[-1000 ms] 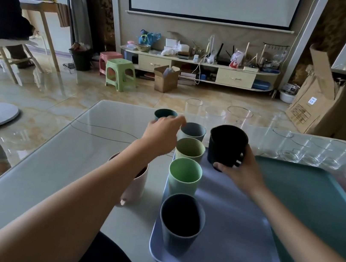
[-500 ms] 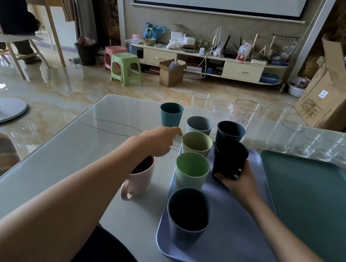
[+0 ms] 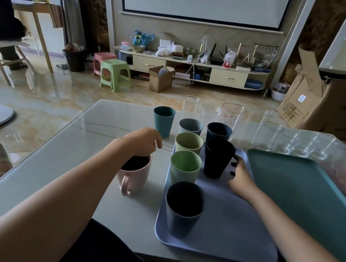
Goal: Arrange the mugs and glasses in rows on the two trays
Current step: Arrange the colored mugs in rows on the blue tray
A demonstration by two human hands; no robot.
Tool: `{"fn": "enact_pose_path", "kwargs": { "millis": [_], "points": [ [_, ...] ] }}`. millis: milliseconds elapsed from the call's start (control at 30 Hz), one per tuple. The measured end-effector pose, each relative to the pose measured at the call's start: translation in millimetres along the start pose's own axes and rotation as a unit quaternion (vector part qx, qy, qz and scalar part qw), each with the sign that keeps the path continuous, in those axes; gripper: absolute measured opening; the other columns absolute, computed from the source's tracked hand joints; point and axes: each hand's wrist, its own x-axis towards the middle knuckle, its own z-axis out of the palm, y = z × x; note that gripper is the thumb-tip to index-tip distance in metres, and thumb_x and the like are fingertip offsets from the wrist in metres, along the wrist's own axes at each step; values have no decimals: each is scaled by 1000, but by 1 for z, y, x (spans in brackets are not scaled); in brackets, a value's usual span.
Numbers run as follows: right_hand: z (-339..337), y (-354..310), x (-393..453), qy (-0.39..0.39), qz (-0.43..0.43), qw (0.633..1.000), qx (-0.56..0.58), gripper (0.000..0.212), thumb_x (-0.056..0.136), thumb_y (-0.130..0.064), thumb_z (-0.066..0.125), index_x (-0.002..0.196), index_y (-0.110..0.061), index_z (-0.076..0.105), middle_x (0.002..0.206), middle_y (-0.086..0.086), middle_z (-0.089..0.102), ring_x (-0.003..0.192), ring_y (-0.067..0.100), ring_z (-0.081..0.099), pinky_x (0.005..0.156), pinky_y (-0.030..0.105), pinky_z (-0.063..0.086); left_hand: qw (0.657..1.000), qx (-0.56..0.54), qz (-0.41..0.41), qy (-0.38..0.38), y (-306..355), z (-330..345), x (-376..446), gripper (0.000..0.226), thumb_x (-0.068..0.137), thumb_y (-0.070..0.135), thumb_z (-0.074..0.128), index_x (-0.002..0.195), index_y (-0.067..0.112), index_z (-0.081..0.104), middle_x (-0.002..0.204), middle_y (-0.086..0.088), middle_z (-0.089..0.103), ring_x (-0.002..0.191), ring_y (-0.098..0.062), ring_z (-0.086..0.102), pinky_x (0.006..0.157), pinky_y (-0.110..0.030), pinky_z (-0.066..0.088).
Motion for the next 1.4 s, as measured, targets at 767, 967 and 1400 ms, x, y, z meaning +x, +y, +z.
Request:
{"fn": "enact_pose_path", "kwargs": {
  "millis": [767,967,1400],
  "points": [
    [5,-152,25,108,-257,935,-221,47,86,3,41,129,-17,44,133,9,51,118,29,48,93,40,41,989,-34,-112,94,-75,-12,-19,40,84,-2,37,108,13,63,100,-13,66,50,-26,62,52,-34,56],
    [47,-200,91,5,-255,895,-366,42,92,-11,43,132,-22,45,132,8,54,121,28,46,100,42,31,985,-4,-144,100,-81,-13,7,20,87,27,50,99,25,66,106,-2,65,82,-24,57,66,-28,42],
    [98,-208,134,41,-301,859,-412,27,85,2,48,93,-21,60,96,2,64,95,27,57,81,35,33,985,18,-132,106,-70,-6,23,26,87,33,50,110,27,61,113,-2,63,99,-25,55,73,-30,40]
  ]
}}
